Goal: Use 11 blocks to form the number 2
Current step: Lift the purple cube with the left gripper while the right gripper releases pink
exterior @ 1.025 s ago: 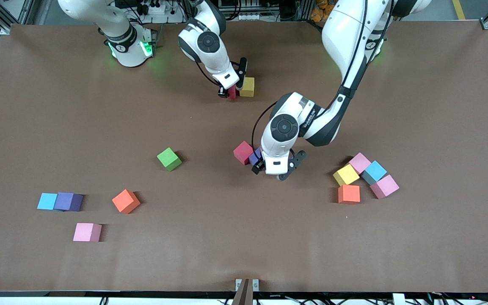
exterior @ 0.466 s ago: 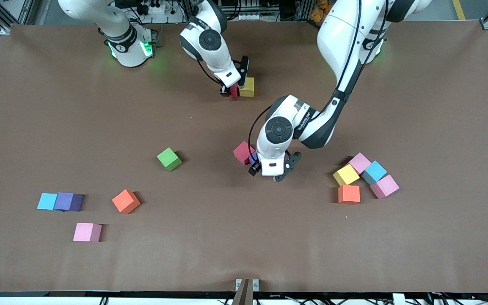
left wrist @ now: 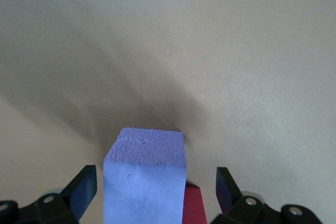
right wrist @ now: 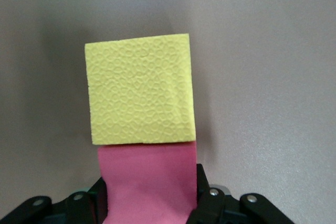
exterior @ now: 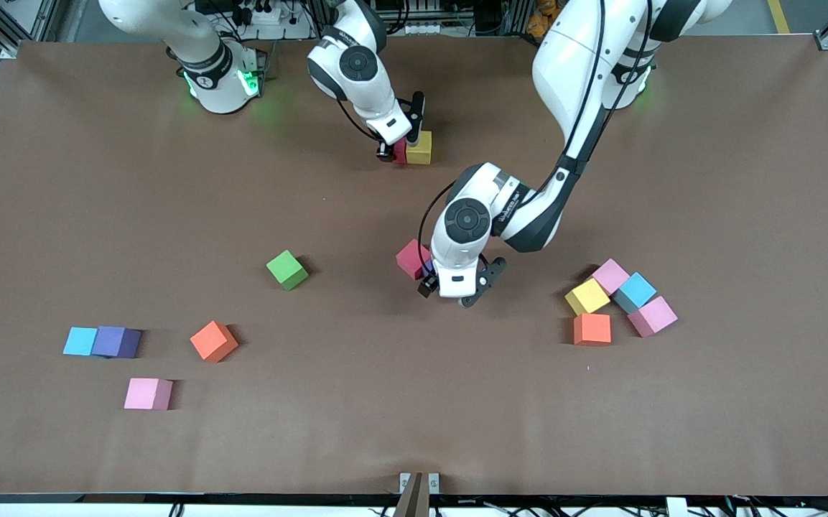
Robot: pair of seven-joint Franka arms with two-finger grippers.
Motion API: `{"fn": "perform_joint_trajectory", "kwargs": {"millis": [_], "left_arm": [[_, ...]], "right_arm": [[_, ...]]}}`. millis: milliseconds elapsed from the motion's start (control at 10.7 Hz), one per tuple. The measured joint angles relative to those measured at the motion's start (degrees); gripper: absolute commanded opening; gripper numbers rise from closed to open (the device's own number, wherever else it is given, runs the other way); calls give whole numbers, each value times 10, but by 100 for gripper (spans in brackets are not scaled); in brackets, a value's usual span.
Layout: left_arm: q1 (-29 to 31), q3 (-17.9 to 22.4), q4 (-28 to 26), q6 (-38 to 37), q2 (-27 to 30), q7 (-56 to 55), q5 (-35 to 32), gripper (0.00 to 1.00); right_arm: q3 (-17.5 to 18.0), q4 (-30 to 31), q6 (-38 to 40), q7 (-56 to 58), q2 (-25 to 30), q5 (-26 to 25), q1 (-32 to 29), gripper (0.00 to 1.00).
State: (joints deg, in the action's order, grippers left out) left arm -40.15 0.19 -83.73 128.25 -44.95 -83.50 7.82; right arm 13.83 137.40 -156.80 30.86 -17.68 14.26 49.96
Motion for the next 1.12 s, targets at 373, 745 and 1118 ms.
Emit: {"fn": "perform_joint_trajectory", "kwargs": {"millis": [373, 745, 1118], "left_arm": [[-2, 0, 1, 0, -2, -1, 0, 100], [-12, 0, 1, 0, -2, -1, 0, 85], [-15, 1, 3, 0, -2, -2, 0, 51]], "right_arm": [[0, 0, -2, -14, 0, 0, 1, 100], [0, -3, -7, -32, -8, 0, 8, 100], [-7, -17, 55, -33, 28, 0, -5, 100]]}}
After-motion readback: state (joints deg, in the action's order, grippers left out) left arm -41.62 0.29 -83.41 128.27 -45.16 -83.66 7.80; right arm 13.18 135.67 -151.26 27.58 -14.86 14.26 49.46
